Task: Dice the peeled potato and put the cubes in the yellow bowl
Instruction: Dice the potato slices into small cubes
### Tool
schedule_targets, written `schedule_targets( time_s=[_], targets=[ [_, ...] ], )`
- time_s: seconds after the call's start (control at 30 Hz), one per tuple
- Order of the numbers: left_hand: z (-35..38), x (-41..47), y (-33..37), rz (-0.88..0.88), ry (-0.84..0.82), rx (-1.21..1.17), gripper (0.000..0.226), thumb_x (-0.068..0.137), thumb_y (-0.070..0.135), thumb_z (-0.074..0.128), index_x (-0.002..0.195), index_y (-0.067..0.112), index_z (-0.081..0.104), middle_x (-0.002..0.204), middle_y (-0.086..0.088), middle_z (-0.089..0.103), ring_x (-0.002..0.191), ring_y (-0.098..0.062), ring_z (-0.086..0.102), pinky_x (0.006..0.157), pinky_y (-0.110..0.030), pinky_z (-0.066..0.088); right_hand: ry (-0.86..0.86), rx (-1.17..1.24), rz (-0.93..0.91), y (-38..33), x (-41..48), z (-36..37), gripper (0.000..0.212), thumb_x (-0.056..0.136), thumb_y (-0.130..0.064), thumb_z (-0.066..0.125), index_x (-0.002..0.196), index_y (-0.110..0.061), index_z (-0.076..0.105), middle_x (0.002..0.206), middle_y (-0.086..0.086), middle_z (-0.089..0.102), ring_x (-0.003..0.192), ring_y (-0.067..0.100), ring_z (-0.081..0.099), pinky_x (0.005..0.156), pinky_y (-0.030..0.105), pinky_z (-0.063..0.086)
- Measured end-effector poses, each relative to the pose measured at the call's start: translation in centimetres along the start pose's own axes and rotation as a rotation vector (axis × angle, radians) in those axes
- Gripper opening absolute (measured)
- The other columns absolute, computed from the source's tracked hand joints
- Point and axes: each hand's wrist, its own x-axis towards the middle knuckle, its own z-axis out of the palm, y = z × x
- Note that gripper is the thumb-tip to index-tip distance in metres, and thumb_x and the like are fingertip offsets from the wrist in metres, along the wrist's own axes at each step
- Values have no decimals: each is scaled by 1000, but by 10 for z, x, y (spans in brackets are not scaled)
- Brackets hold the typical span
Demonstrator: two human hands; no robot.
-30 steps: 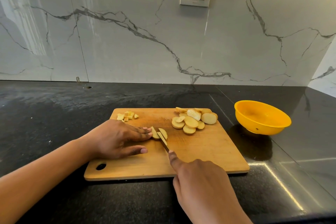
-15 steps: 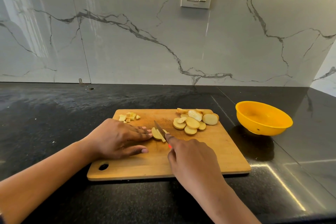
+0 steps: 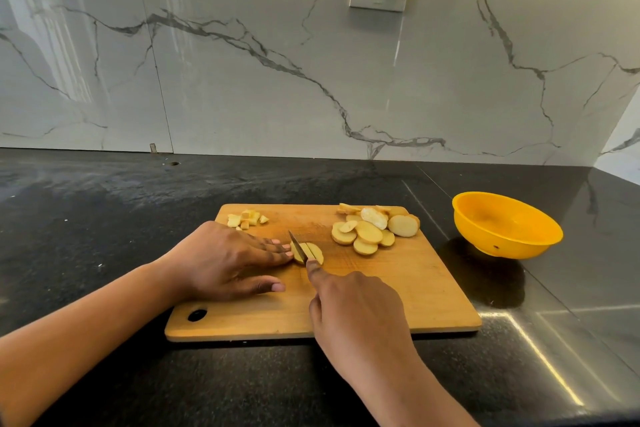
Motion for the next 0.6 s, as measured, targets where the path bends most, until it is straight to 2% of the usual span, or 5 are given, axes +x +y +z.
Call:
schedule_targets(
  time_s=[0.1,0.17,0.27,0.37,0.6],
  targets=[
    [0,0,0,-2,-6,-2,53,94,63,31,117,30,65,114,20,64,106,7,57,76,-15,53,-20,-43,-8,-1,15,2,49,103,-23,35,150,-24,24,103,3,59,81,21,50,52,27,31],
    [0,1,0,4,-8,7,54,94,64,30,118,31,64,115,20,64,106,6,58,73,-16,54,-47,-49,-18,-2,23,2,46,102,-23,39,147,-21,31,108,4,60,90,21,56,57,28,36],
    [-1,0,0,15,-6,14,54,94,64,29,118,31,64,115,20,64,106,6,57,73,-17,55,-67,-43,-14,-3,14,-1,50,101,-22,39,150,-20,24,94,3,56,80,21,53,50,26,29],
    [0,1,-2,30,-11,16,53,95,63,29,117,30,65,115,19,64,107,7,57,74,-17,55,-96,-9,-30,0,-18,-2,57,102,-22,37,152,-25,11,71,-3,38,61,15,36,47,26,27],
    [1,0,-2,12,-44,14,51,94,62,30,118,31,64,116,19,64,109,6,56,79,-14,50,-107,10,-21,2,-39,-8,56,103,-24,34,152,-28,8,70,-2,36,69,19,43,49,26,29]
  ],
)
